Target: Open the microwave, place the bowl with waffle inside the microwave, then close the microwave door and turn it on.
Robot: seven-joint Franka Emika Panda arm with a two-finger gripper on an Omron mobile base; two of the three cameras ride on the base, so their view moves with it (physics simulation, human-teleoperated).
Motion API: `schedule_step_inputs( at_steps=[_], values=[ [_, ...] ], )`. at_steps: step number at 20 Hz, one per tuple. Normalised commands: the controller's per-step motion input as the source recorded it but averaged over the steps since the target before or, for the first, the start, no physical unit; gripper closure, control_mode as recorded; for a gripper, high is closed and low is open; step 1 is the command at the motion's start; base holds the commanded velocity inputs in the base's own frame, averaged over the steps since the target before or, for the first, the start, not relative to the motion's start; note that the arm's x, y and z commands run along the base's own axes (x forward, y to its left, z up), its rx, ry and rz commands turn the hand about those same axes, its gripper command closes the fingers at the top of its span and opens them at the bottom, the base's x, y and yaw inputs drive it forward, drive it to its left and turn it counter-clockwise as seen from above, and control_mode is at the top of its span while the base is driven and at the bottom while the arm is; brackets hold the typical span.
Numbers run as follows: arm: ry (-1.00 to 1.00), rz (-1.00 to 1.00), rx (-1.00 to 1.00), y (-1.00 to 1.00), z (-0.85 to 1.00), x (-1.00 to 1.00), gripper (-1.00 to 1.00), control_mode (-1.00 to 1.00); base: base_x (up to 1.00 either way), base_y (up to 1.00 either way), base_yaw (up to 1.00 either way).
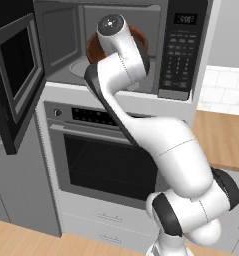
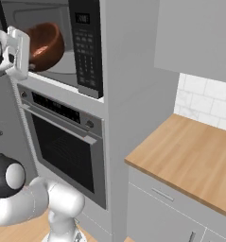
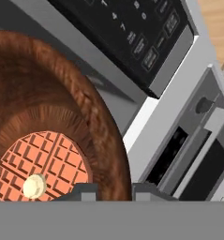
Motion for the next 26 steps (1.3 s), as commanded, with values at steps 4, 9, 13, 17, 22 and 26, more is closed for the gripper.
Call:
schedule_step_inputs(
  at_steps=[4, 9, 13, 17, 22, 26],
  values=[
    [0.07, -0.01, 0.0, 0.0, -0.15, 0.88, 1.0, -1.0, 0.0, 0.0, 0.0],
    [0.04, 0.0, 0.02, 0.0, -0.24, 0.81, 1.0, -1.0, 0.0, 0.0, 0.0],
    [0.02, -0.01, 0.02, 0.0, -0.16, 0.72, 1.0, -1.0, 0.0, 0.0, 0.0],
    [0.0, 0.0, 0.05, 0.0, -0.28, 0.72, 1.0, -1.0, 0.0, 0.0, 0.0],
    [0.0, 0.0, 0.04, 0.0, -0.28, 0.65, 1.0, -1.0, 0.0, 0.0, 0.0],
    [0.0, -0.02, 0.1, -0.01, -0.03, 0.61, 1.0, -1.0, 0.0, 0.0, 0.0]
  ],
)
